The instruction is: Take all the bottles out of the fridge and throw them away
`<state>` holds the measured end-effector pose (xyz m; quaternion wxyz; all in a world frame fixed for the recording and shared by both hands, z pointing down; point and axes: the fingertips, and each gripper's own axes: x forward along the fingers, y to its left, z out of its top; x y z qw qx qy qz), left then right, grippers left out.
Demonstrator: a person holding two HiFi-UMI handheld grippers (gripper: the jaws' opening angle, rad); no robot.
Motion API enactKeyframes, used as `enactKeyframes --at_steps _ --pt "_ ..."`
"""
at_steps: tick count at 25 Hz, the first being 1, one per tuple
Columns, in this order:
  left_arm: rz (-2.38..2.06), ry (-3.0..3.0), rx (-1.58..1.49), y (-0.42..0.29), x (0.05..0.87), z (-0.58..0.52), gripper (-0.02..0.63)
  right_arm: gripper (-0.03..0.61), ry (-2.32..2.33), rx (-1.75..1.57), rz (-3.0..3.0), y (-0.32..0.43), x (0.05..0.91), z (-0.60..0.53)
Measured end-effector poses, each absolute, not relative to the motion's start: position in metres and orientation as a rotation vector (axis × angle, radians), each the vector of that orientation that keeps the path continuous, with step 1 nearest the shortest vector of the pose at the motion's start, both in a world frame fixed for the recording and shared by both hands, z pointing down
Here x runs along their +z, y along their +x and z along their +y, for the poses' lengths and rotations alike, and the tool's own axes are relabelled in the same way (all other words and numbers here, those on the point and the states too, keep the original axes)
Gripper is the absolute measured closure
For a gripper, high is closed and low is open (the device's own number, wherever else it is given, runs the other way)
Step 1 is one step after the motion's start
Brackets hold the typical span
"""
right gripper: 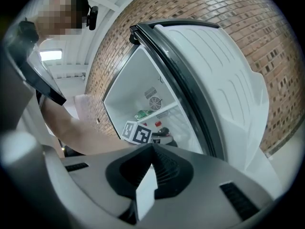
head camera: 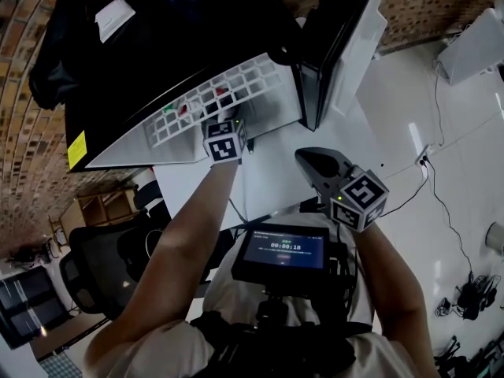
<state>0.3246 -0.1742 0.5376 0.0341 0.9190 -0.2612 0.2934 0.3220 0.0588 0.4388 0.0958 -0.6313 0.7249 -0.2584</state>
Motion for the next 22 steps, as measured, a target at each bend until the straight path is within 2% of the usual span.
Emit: enactKeyframes --at_steps 13,22 --pt "-0.469 2.892 0.877 0.245 0.509 -0.070 0.298 0.575 -1.734 -0.727 2.246 0.300 0.432 0.038" --pt "-0.609 2.843 0.646 0.151 0.458 -0.054 0.298 0.575 -1.545 -0.741 2.415 0.244 0.432 0.016"
